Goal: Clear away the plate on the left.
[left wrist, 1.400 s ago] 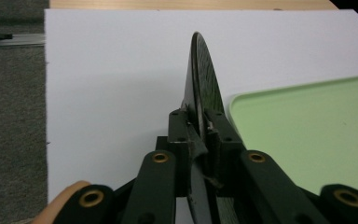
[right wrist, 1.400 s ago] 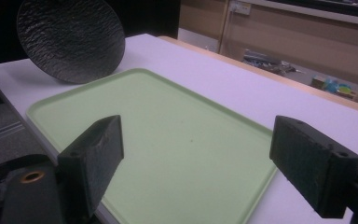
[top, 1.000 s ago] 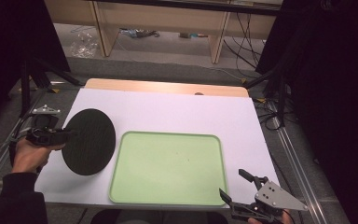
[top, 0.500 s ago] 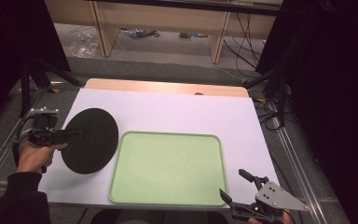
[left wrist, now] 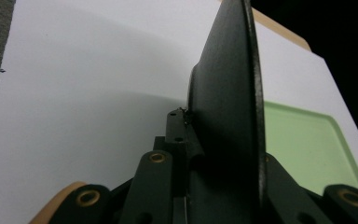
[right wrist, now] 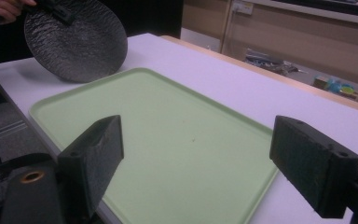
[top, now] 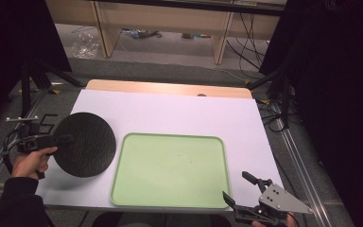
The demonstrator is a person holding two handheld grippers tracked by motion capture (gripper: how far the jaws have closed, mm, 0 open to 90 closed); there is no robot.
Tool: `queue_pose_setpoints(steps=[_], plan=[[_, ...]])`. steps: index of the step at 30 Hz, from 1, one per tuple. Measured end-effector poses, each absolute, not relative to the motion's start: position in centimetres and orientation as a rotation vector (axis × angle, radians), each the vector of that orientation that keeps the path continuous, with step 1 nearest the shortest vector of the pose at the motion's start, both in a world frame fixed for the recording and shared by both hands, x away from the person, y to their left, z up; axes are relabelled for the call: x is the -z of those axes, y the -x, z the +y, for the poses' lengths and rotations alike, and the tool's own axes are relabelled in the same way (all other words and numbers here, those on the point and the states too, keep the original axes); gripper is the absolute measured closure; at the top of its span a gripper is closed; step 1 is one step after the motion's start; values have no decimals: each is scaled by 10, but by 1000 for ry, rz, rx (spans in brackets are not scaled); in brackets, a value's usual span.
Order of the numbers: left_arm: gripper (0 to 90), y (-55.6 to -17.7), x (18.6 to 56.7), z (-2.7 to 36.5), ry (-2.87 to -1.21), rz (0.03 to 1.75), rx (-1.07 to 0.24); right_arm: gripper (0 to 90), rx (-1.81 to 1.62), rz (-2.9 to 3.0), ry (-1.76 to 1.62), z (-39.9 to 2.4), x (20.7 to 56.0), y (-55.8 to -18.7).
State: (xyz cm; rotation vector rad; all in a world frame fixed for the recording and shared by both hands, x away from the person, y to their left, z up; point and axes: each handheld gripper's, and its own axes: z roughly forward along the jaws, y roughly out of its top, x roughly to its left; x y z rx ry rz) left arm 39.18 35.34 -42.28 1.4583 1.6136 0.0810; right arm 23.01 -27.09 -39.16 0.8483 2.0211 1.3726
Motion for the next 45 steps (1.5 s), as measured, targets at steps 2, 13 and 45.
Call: queue_pose_setpoints(steps=[2, 13, 45], plan=[[789, -391, 424, 355, -1440, 1621, -80, 182, -1384, 2029, -858, -270, 391, -229], [784, -387, 424, 364, -1297, 1644, -48, 182, -1384, 2030, -864, -270, 391, -229], [775, -403, 413, 272, -1445, 1445, 185, 183, -1389, 2022, -837, -271, 392, -231]])
